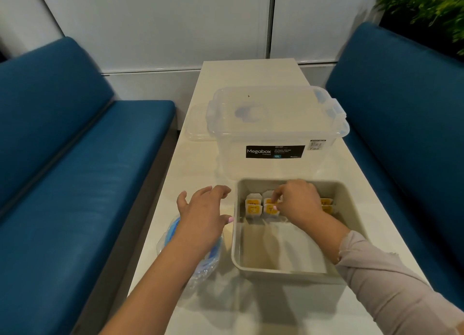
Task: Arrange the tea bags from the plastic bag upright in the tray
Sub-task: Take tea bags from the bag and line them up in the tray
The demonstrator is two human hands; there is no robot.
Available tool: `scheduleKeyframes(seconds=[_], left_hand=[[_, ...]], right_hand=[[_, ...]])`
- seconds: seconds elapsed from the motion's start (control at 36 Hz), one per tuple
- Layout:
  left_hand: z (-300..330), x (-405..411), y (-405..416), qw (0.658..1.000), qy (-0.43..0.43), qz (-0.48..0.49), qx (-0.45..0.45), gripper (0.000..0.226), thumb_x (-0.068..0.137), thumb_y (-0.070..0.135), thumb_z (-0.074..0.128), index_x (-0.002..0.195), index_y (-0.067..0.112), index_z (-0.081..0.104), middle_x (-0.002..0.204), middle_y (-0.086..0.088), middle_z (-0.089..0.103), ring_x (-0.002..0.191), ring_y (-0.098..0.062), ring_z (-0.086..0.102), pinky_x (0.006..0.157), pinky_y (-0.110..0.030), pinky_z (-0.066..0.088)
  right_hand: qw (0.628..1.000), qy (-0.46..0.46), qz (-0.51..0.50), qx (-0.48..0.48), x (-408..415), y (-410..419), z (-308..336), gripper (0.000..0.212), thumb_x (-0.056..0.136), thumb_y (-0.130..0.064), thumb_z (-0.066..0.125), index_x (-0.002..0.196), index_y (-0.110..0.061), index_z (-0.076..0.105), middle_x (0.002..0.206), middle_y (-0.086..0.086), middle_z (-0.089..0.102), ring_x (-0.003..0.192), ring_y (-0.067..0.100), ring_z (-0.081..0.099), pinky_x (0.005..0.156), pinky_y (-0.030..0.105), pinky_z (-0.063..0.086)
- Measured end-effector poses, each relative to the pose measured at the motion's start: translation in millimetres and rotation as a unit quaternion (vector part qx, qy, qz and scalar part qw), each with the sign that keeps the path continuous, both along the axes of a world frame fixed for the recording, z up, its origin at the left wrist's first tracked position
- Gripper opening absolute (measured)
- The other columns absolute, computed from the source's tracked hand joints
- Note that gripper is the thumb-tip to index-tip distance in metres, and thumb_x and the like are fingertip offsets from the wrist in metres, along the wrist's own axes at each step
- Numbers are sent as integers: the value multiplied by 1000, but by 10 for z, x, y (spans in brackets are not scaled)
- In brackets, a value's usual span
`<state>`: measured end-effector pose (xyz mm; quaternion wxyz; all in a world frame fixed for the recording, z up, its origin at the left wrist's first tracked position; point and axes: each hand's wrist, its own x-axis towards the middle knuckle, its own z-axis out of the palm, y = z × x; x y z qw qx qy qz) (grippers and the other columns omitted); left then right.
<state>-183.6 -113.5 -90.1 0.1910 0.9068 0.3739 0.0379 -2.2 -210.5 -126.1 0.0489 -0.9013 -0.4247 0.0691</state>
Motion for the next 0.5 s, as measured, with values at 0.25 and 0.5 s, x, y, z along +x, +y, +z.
scheduleKeyframes(seconds=[0.25,0.5], left_hand=[[70,-395,236,994,-93,52,-29,30,92,12,57,114,33,58,117,11,60,100,-7,55,87,-26,42],[5,-846,344,990,-73,109,-54,22,86,27,66,106,34,59,110,12,62,101,-9,55,79,-27,45]], right_hand=[[998,4,7,66,-78,-38,235,12,86,-30,65,96,-34,70,89,-4,59,97,18,52,79,31,38],[982,96,71,148,-601,241,478,8,82,-33,69,90,-32,71,70,-16,55,90,14,54,77,26,37]])
